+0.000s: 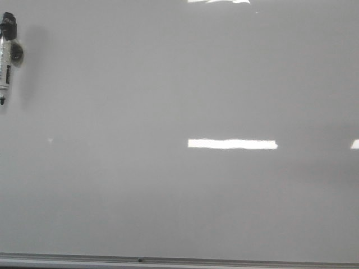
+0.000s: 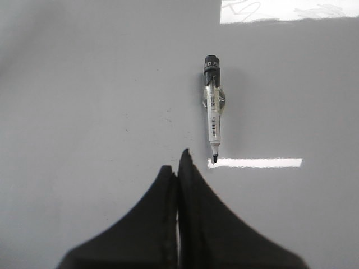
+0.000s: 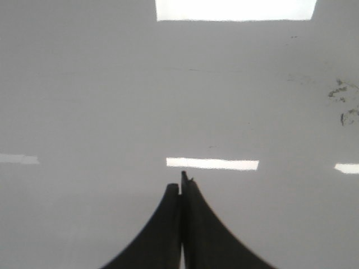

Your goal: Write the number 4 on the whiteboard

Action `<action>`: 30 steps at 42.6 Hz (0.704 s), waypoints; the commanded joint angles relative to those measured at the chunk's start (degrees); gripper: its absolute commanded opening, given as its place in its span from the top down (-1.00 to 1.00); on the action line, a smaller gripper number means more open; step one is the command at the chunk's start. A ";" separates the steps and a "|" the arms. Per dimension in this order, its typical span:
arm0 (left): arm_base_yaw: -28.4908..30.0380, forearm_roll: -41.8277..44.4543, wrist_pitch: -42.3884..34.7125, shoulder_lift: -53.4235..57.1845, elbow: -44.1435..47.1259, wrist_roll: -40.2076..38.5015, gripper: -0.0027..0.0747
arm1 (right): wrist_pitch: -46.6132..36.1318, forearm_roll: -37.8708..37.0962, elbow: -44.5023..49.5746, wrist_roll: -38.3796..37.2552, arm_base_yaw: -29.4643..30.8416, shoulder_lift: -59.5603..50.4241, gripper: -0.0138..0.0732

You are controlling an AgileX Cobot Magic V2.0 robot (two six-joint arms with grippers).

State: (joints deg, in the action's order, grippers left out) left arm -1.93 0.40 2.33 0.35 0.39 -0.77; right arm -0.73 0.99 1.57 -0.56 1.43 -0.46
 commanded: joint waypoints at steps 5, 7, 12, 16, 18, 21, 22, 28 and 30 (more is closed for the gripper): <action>-0.05 -0.40 -4.79 0.76 0.28 -0.08 0.98 | -4.88 -0.23 -0.84 0.56 -0.06 -1.25 0.84; -0.05 -0.40 -4.79 0.76 0.28 -0.08 0.98 | -4.88 -0.23 -0.84 0.56 -0.06 -1.25 0.84; -0.05 -0.40 -4.79 0.76 0.28 -0.08 0.98 | -4.88 -0.23 -0.84 0.56 -0.06 -1.25 0.84; -0.05 -0.40 -4.79 0.76 0.28 -0.08 0.98 | -4.88 -0.23 -0.84 0.56 -0.06 -1.25 0.84; -0.05 -0.40 -4.79 0.76 0.28 -0.08 0.98 | -4.88 -0.23 -0.84 0.56 -0.06 -1.25 0.84; -0.05 -0.40 -4.79 0.76 0.28 -0.08 0.98 | -4.88 -0.23 -0.84 0.56 -0.06 -1.25 0.84; -0.05 -0.40 -4.79 0.76 0.28 -0.08 0.98 | -4.88 -0.23 -0.84 0.56 -0.06 -1.25 0.84; -0.05 -0.40 -4.79 0.76 0.28 -0.08 0.98 | -4.88 -0.23 -0.84 0.56 -0.06 -1.25 0.84; -0.05 -0.40 -5.30 0.76 0.28 -0.08 0.98 | -4.88 -0.23 -0.84 0.56 -0.06 -1.25 0.84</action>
State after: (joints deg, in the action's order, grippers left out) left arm -1.93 0.40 2.33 0.35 0.39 -0.77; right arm -0.73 0.99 1.57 -0.56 1.43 -0.46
